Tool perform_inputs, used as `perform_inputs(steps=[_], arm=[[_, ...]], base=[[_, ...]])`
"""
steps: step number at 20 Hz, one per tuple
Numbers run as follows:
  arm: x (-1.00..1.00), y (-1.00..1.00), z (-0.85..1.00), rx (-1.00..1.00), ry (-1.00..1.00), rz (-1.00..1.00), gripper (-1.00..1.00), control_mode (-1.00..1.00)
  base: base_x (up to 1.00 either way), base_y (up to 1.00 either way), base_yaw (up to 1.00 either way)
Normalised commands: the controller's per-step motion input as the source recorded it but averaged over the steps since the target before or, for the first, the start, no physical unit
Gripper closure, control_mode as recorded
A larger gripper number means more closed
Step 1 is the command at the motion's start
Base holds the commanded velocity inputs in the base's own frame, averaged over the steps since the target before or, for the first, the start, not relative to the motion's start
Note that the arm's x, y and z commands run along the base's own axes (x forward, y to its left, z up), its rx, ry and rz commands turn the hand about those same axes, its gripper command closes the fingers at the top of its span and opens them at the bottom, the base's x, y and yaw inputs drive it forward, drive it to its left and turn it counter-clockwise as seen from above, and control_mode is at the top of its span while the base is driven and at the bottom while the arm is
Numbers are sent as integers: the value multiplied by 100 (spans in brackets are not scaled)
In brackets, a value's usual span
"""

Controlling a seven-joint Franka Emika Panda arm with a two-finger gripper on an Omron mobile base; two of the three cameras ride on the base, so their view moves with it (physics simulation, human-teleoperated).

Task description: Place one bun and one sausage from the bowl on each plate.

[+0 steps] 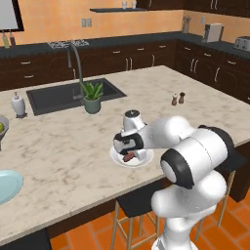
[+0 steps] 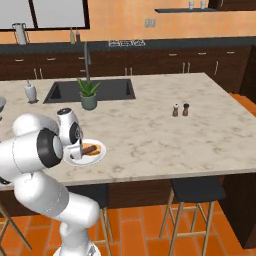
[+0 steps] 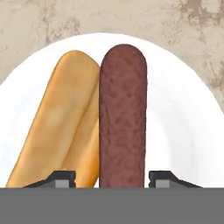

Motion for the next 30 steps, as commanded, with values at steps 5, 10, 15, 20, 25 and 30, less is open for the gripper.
perform_inputs(steps=[5, 10, 15, 20, 25, 30], arm=[[-23, -13, 44, 2, -1, -7, -100, -100], [-87, -42, 99, 7, -9, -3, -100, -100], [-100, -27, 69, 0, -6, 33, -100, -100], [-71, -2, 7, 0, -26, 48, -100, -100], [-20, 5, 0, -1, -4, 5, -100, 100], [0, 0, 0, 0, 0, 0, -100, 100]], base=[[0, 0, 0], [0, 0, 0], [0, 0, 0], [0, 0, 0], [-75, 58, 27], [-38, 100, 24]])
